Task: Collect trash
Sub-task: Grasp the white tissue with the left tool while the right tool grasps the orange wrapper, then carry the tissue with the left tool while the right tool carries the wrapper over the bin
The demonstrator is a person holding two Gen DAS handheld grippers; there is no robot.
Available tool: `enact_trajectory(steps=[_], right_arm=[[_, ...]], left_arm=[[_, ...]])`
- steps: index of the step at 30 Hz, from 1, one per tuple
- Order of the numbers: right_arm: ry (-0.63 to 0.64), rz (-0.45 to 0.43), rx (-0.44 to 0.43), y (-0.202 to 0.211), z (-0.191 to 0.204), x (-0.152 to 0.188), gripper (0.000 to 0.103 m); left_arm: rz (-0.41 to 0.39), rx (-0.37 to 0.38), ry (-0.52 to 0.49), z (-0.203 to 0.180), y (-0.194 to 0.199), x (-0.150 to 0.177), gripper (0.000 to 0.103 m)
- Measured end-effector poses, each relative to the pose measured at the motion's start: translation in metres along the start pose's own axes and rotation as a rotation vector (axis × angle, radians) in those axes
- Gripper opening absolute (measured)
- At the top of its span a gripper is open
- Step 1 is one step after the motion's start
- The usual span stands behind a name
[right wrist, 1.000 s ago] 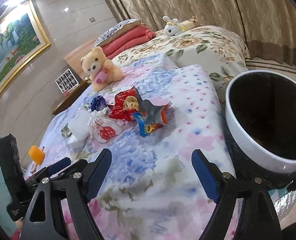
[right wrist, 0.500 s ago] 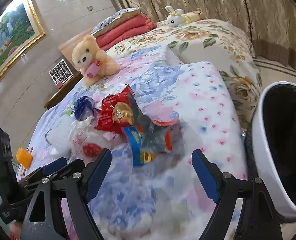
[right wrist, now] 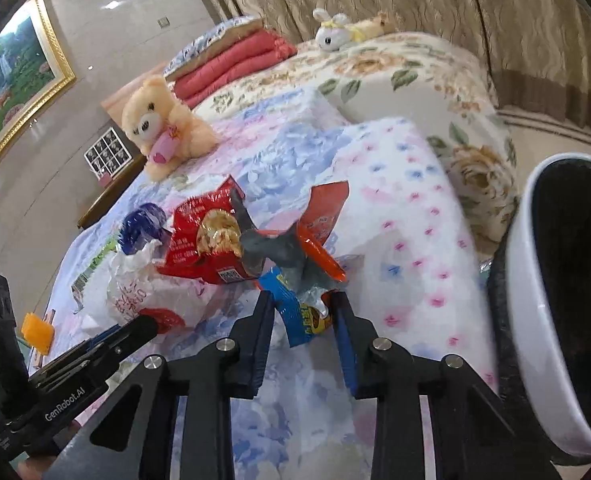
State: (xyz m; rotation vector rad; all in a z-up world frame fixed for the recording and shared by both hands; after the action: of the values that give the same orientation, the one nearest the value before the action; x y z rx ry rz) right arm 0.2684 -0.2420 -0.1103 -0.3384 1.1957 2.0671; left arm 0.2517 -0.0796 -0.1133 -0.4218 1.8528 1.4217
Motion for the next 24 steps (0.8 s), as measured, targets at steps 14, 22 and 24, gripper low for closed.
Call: enact_trajectory(steps=[14, 22, 24], right_arm=[[0.006, 0.020, -0.043, 0.051, -0.013, 0.029, 0.027], [0.003, 0.018, -0.054, 0.066, -0.018, 0.043, 0.026], [0.005, 0.006, -0.051, 0.073, -0.020, 0.042, 0.026]], left_arm=[[-0.010, 0.043, -0.073, -0.041, 0.037, 0.022, 0.025], [-0.010, 0.057, -0.090, -0.052, 0.046, 0.025, 0.025], [-0.015, 0.067, -0.101, -0.058, 0.048, 0.023, 0.025]])
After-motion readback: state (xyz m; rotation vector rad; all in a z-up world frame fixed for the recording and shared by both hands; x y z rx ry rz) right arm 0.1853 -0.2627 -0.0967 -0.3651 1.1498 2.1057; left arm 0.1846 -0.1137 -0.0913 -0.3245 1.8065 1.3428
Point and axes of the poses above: each gripper's, at about its wrist camera, not at the fingertips, and y roughly against the way its jaws point, z to its left, x to its underside, the point moved 8 cm from there along -y, roughly the way its jaws point, and after that the axes turned 15 degrees about -y, right-handed, at the moved point
